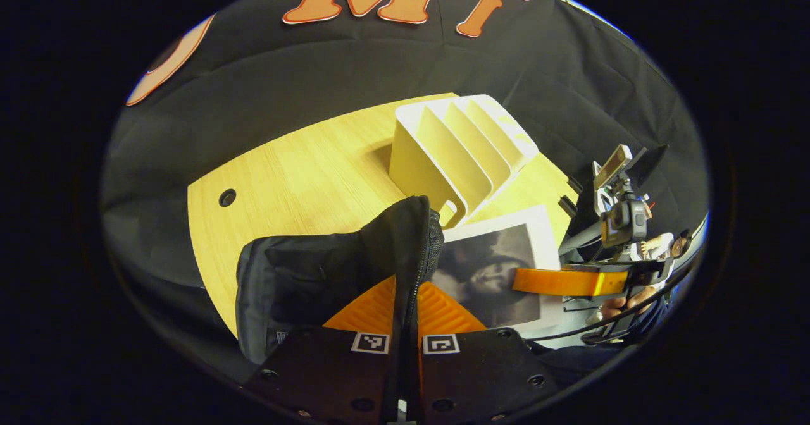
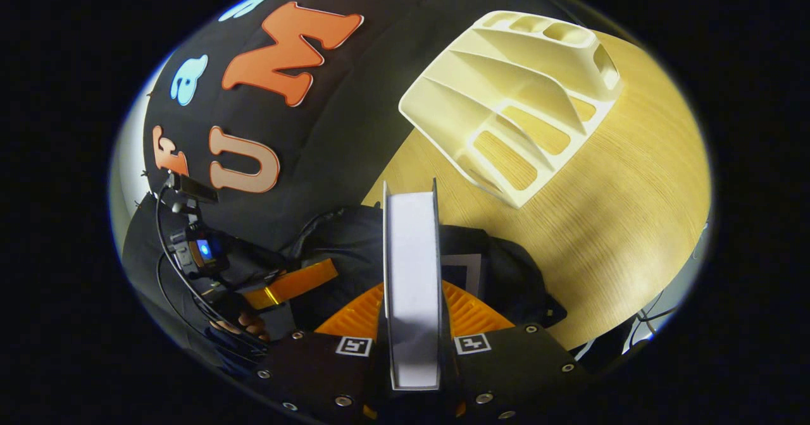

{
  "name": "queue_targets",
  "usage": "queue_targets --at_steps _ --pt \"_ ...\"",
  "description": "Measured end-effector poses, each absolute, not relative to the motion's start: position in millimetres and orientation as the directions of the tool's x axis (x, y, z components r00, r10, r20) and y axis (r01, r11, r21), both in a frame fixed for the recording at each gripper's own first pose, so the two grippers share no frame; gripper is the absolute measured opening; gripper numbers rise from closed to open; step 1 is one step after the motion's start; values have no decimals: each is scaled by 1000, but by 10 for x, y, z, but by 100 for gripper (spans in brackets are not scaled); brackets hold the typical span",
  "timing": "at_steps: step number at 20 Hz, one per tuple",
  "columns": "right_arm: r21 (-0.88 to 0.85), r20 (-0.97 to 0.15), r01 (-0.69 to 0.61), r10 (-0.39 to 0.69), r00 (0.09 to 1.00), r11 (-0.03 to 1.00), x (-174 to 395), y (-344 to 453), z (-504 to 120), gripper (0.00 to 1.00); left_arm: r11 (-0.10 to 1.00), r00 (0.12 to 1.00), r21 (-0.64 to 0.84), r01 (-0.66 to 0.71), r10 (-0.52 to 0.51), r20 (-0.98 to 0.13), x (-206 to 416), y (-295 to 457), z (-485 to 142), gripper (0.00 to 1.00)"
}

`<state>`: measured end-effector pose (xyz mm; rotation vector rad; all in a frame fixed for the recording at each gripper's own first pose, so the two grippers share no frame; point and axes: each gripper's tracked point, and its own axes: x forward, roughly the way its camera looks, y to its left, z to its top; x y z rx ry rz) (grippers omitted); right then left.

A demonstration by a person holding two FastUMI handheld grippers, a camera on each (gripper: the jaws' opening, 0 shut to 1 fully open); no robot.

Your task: Open the schoolbag, grab two books from the bookshelf and put them into the schoolbag.

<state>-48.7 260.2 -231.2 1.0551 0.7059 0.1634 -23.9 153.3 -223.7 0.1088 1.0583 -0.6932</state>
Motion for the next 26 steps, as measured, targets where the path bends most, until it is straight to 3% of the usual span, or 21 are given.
queue_targets --at_steps 19,26 --pt "902 -380 182 520 765 391 -182 3256 -2756 33 748 259 -262 610 -501 -826 -382 1180 -2225 5" --pt "885 -424 185 572 702 428 -35 3552 -2995 38 741 247 -276 612 -510 -824 -420 1115 -2251 5"
